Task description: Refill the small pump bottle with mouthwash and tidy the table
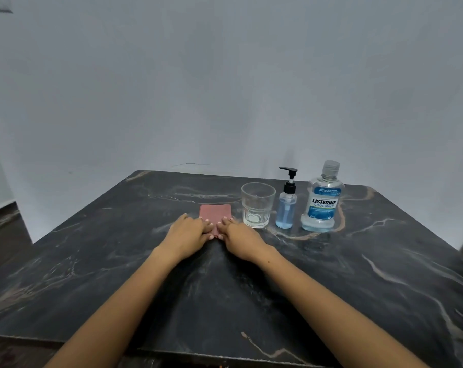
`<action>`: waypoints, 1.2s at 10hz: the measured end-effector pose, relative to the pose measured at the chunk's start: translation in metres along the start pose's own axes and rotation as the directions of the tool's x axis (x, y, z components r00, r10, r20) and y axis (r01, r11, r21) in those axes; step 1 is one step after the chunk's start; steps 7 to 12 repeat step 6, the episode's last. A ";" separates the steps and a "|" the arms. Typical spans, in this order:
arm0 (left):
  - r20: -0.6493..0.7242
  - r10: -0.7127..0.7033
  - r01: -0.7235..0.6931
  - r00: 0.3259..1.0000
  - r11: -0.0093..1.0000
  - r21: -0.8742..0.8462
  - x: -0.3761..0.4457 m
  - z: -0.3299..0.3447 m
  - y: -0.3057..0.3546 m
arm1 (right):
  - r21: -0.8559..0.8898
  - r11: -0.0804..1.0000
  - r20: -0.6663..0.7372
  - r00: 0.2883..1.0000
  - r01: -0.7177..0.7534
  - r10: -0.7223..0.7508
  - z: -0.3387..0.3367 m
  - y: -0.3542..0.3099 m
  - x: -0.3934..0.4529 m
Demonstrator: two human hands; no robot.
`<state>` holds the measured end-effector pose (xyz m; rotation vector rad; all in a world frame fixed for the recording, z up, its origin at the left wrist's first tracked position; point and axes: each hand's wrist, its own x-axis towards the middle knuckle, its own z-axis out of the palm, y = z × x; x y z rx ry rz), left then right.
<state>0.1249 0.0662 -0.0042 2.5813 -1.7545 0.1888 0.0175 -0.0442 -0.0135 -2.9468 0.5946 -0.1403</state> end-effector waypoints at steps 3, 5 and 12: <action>0.060 -0.009 0.005 0.998 0.997 0.076 0.019 0.000 -0.002 | 0.024 0.997 -0.011 0.997 -0.075 0.075 -0.001 -0.005 0.014; 0.053 -0.037 0.037 0.998 0.999 -0.012 0.006 -0.002 0.009 | 0.116 0.991 -0.033 0.997 -0.065 0.070 -0.012 -0.012 -0.006; -0.119 -0.033 0.030 0.992 0.999 -0.032 -0.006 0.000 0.022 | 0.188 0.982 -0.265 0.963 -0.001 0.052 -0.015 -0.007 -0.033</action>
